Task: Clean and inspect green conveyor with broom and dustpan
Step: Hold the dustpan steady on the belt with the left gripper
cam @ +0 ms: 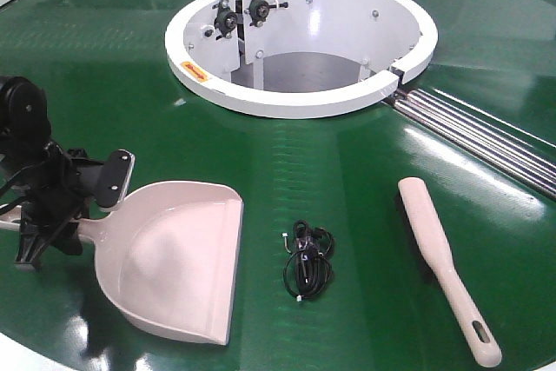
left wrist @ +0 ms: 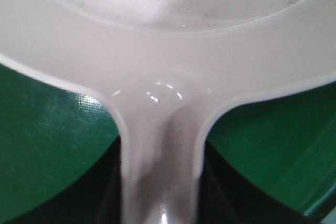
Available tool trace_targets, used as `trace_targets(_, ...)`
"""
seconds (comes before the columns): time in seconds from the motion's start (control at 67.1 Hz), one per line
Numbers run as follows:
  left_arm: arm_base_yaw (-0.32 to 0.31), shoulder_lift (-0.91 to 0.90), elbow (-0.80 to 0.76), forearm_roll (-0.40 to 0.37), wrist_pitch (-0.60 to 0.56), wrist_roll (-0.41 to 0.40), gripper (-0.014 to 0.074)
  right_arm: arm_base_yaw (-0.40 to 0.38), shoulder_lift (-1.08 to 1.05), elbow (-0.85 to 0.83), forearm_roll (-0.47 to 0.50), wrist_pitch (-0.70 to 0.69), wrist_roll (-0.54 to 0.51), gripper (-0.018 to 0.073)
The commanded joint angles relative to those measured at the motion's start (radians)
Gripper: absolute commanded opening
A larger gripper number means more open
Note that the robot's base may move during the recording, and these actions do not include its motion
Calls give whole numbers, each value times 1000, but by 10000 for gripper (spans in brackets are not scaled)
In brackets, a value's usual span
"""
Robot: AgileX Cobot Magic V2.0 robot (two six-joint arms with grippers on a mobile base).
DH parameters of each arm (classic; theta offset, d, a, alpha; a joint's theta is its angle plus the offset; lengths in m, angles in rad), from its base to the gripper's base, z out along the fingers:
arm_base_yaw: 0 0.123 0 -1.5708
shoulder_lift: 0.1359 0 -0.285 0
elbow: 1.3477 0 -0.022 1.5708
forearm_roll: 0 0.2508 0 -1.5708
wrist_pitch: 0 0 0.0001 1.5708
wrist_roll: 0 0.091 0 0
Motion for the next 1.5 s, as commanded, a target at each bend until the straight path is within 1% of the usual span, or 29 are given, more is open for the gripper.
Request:
trace_targets(0.0, -6, -72, -27, -10, 14, 3, -8, -6, -9, 20, -7, -76, -4, -9)
trace_targets(0.194, -6, -120, -28, -75, 14, -1, -8, -6, -9, 20, -7, -76, -4, -9)
trace_targets(0.357, -15, -121, -29, -119, 24, -37, -8, -6, -9, 20, -7, -76, -4, -9)
trace_targets(0.432, -25, -121, -29, -110, 13, -47, -8, -6, -9, 20, -7, -76, -4, -9)
trace_targets(0.655, -68, -105, -29, -12, -3, -100, -8, -6, -9, 20, -7, -75, -4, -9)
trace_targets(0.745, -84, -90, -31, 12, -13, -125, -8, -6, -9, 20, -7, -75, -4, -9)
trace_targets(0.864, -86, -66, -62, -9, 6, -129, -8, -6, -9, 20, -7, -75, -4, -9)
trace_targets(0.953, -86, -46, -103, -9, 41, -152, -8, -6, -9, 20, -7, -75, -4, -9)
trace_targets(1.057, -86, -23, -145, -14, 80, -152, -8, -6, -9, 20, -7, -75, -4, -9)
trace_targets(1.162, -88, -7, -147, -25, 82, -152, -8, -6, -9, 20, -7, -75, -4, -9)
trace_targets(1.281, -105, 11, -145, -4, 78, -152, -8, -6, -9, 20, -7, -75, -4, -9)
trace_targets(1.385, -124, 25, -145, 31, 76, -152, -8, -6, -9, 20, -7, -75, -4, -9)
trace_targets(1.489, -127, 37, -145, 34, 76, -152, -8, -6, -9, 20, -7, -75, -4, -9)
